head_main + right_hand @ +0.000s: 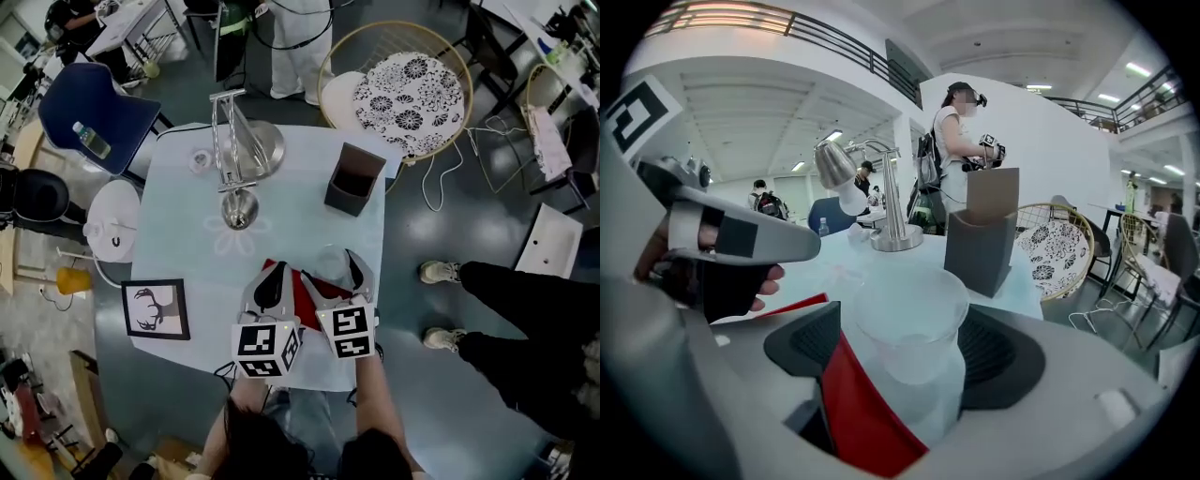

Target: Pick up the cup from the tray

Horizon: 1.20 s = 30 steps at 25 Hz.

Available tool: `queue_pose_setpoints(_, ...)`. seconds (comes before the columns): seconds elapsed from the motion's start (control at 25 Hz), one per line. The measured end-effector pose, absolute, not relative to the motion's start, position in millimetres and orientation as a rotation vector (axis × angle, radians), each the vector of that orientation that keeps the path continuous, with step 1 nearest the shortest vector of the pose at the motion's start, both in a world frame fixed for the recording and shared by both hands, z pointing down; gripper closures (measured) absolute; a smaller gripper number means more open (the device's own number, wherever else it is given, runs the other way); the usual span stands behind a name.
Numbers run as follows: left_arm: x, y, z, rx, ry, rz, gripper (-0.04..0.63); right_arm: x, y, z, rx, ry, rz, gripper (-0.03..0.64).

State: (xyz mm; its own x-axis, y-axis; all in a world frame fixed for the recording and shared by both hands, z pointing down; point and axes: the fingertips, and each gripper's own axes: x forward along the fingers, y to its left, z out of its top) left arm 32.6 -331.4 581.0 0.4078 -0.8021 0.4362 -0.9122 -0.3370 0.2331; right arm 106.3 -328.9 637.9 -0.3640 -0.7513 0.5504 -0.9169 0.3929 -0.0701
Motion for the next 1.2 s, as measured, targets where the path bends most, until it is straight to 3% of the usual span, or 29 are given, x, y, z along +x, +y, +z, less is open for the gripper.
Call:
queue_pose_setpoints(0.68, 19.6, -305.8, 531.8, 2.3, -1.475, 0.275, 0.595, 105.6, -300.3, 534.1, 1.578, -2.423, 0.386, 0.196)
queue_pose_setpoints(0.76, 18.4, -300.0, 514.4, 2.331, -1.469, 0.256, 0.595, 97.0, -292.6, 513.2, 1.537, -2.503, 0.404, 0.241)
queue_pose_setpoints(1.2, -6.8, -244.7, 431.2, 2.45, -1.461, 0.174, 0.595, 74.5, -244.1, 433.6, 1.63, -2.494, 0.276, 0.286)
